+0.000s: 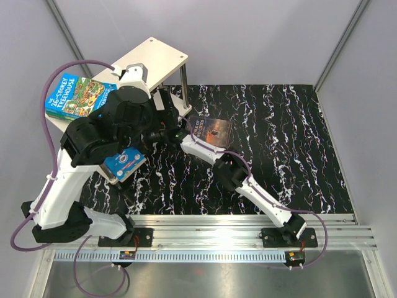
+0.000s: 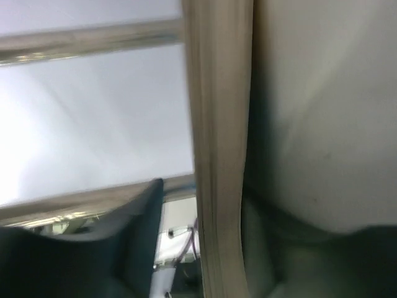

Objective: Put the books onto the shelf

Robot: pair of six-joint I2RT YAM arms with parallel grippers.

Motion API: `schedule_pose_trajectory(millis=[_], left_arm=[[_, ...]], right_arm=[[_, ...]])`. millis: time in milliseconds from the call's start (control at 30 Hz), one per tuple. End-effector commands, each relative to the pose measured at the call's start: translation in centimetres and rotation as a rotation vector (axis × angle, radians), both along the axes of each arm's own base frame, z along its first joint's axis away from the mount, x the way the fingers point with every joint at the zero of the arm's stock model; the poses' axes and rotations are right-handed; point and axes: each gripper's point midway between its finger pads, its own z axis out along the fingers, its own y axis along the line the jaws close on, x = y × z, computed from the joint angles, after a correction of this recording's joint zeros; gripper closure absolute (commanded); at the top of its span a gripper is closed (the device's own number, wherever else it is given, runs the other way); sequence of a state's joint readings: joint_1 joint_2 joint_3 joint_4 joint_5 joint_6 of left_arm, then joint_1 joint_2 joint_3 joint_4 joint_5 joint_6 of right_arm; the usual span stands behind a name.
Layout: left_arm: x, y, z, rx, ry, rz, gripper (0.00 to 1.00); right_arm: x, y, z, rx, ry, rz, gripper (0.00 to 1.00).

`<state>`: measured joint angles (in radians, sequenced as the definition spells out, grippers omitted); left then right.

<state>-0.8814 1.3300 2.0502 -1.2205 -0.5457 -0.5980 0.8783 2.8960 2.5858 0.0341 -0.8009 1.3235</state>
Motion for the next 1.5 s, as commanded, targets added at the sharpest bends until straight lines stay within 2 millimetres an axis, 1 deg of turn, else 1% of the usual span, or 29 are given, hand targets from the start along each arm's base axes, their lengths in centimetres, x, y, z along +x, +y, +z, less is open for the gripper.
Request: schedule_pose_trajectory(millis=[0,33,67,133,167,200,233,267,300,333,367,400,433,467,500,667,833,867,933,967,1000,1033,1067,1133,1167,1200,1300,1400,1467], left_arm=[[0.3,-1.1,0.2,-0.015,-0.001,-0.055,0.01],[0.3,-1.2,0.0,-0.013,0.003,-0.056,0.01],[0.4,-1.4,-0.1,-0.013,0.007,-0.059,0.01],[0.5,-1.6,-0.2,-0.013,0.011,-0.060,0.01],[0.6,-1.8,-0.4,-0.017,0.012,-0.063,0.01],[0.7,-2.0,-0.4,-0.020,0.013,-0.063,0.01],[0.8,-2.0,-0.5,-0.023,0.013,-0.063,0.01],[0.8,-2.2,-0.5,-0.029,0.011,-0.062,0.01],[1.0,-2.2,-0.5,-0.031,0.009,-0.058,0.01],[1.1,-2.3,-0.5,-0.029,0.010,-0.058,0.01],[1.2,-2.5,-0.5,-0.029,0.009,-0.057,0.01],[1.3,-2.5,-0.3,-0.031,0.004,-0.053,0.01],[1.4,-2.5,-0.3,-0.029,0.004,-0.052,0.01],[1.5,-2.6,-0.4,-0.026,0.006,-0.049,0.01],[1.6,-2.6,-0.1,-0.029,0.001,-0.047,0.01],[1.8,-2.8,0.2,-0.044,-0.002,-0.041,0.01],[1.4,-2.4,0.4,-0.061,0.003,-0.026,0.01],[1.3,-2.3,0.4,-0.070,0.007,-0.018,0.01],[1.0,-1.8,0.5,-0.085,0.002,-0.010,0.01],[0.9,-1.7,-0.1,-0.078,0.014,-0.005,0.01],[0.8,-1.5,-0.2,-0.088,0.015,0.003,0.01],[0.5,-1.1,0.0,-0.100,0.009,0.005,0.01],[0.4,-0.9,-0.5,-0.093,0.016,0.013,0.01],[0.2,-0.6,-0.8,-0.096,0.019,0.022,0.01],[0.1,-0.3,-1.0,-0.094,0.021,0.027,0.01],[0.0,-0.1,-1.1,-0.093,0.020,0.030,0.01],[-0.1,0.1,-1.7,-0.082,0.027,0.037,0.01],[0.0,0.1,-1.9,-0.078,0.027,0.035,0.01],[0.0,-0.1,-1.9,-0.075,0.024,0.030,0.01]], right_arm=[[1.2,1.0,0.3,-0.007,0.015,-0.091,0.29],[1.2,1.0,0.5,-0.009,0.006,-0.090,0.08],[1.3,0.6,0.5,-0.033,0.011,-0.090,0.00],[1.3,-0.4,-0.3,-0.082,-0.005,-0.076,0.00],[1.8,-1.1,1.5,-0.076,-0.035,-0.078,0.00],[2.0,-2.1,-0.3,-0.124,-0.052,-0.074,0.00],[2.1,-3.0,-0.3,-0.151,-0.057,-0.078,0.00],[3.2,-4.3,1.8,-0.144,-0.089,-0.100,0.00],[3.2,-5.5,-0.1,-0.195,-0.093,-0.102,0.00],[3.3,-6.5,-0.3,-0.219,-0.090,-0.105,0.00],[3.7,-7.5,1.3,-0.217,-0.136,-0.110,0.00],[4.2,-8.9,0.5,-0.257,-0.140,-0.118,0.00],[3.7,-10.1,-0.4,-0.331,-0.120,-0.110,0.00],[4.0,-10.9,0.2,-0.363,-0.189,-0.116,0.00],[3.6,-11.7,-0.3,-0.415,-0.179,-0.110,0.00],[3.0,-11.5,1.4,-0.404,-0.199,-0.103,0.00],[1.2,-10.8,1.1,-0.402,-0.187,-0.056,0.01],[0.6,-10.9,0.5,-0.408,-0.169,-0.040,0.01],[-0.1,-10.6,1.0,-0.370,-0.173,-0.022,0.01],[-1.5,-10.6,0.4,-0.355,-0.126,0.015,0.01],[-1.6,-10.0,1.1,-0.296,-0.145,0.021,0.03],[-2.4,-10.0,1.9,-0.270,-0.134,0.035,0.05],[-3.5,-10.3,0.9,-0.281,-0.113,0.055,0.08],[-4.6,-10.1,1.9,-0.231,-0.130,0.081,0.29],[-5.8,-10.5,1.1,-0.240,-0.107,0.104,0.40],[-6.2,-10.5,1.2,-0.222,-0.120,0.113,0.61],[-7.8,-11.2,0.6,-0.204,-0.104,0.141,0.76],[-8.9,-11.7,0.6,-0.157,-0.085,0.161,0.96],[-9.5,-12.2,0.9,-0.141,-0.068,0.170,1.00]])
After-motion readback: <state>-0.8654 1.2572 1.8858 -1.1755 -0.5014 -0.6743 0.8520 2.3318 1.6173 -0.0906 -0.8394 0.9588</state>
